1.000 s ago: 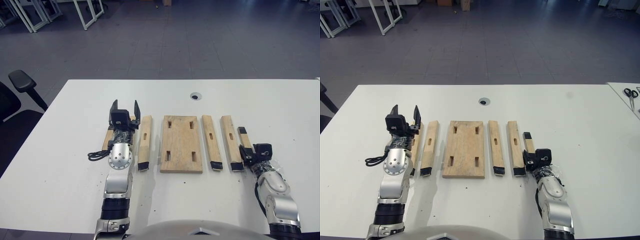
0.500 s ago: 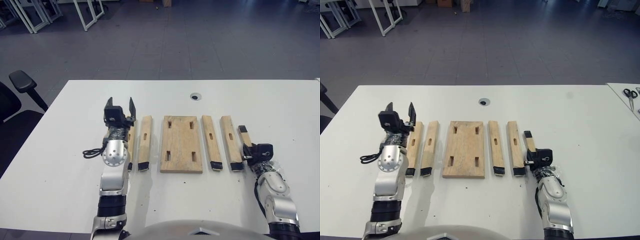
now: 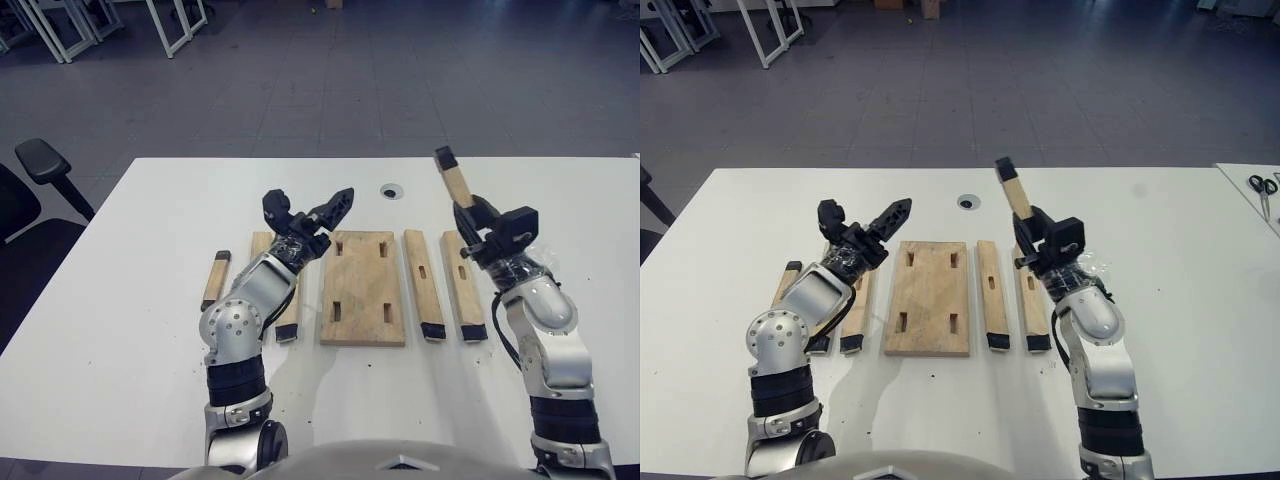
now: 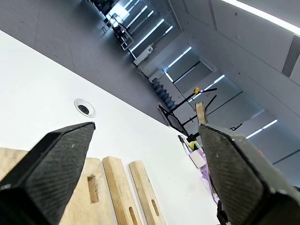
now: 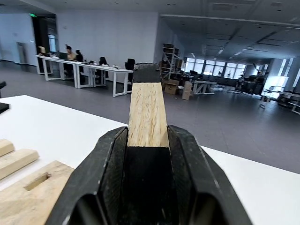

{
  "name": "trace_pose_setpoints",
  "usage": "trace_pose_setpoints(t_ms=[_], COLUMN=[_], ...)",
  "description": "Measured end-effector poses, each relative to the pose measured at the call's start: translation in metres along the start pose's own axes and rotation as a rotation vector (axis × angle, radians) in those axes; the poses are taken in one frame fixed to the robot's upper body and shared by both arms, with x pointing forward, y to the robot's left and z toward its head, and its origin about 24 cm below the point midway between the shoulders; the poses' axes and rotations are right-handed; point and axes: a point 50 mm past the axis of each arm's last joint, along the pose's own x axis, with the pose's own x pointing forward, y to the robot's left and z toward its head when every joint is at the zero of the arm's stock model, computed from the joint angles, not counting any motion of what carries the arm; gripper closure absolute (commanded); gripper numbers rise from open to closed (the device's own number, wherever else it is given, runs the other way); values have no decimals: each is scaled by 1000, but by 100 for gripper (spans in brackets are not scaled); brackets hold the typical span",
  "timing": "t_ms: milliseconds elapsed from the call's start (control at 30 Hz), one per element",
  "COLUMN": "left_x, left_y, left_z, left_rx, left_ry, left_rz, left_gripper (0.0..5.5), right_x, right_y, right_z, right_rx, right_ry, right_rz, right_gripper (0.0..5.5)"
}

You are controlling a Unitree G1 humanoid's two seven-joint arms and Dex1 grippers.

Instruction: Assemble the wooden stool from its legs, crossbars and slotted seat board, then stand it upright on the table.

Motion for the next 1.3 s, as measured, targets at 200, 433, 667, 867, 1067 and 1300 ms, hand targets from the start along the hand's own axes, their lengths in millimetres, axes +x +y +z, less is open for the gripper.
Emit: trace_pose_setpoints(t_ms=[200, 433, 667, 867, 1067, 1300], left_x=[5, 4, 5, 6, 4, 3], left_y=[-10, -23, -28, -31, -26, -18], left_z=[-9, -10, -9, -9, -12, -9], left_rx=[-8, -121, -167, -175, -172, -190], left_ry=[48, 73, 60, 49, 45, 13], left_rz=[-65, -169, -196, -211, -181, -150], left_gripper=[142, 142, 200, 310, 402, 502], right_x=[5, 3, -4, -6, -6, -8], right_y=[24, 42, 55, 57, 55, 53], right_z=[10, 15, 16, 14, 13, 10], right_rx=[27, 50, 39, 9, -22, -33], right_ry=[-36, -57, -42, -10, -13, 3], right_rz=[188, 310, 426, 458, 442, 439], right_gripper=[422, 422, 422, 422, 422, 422])
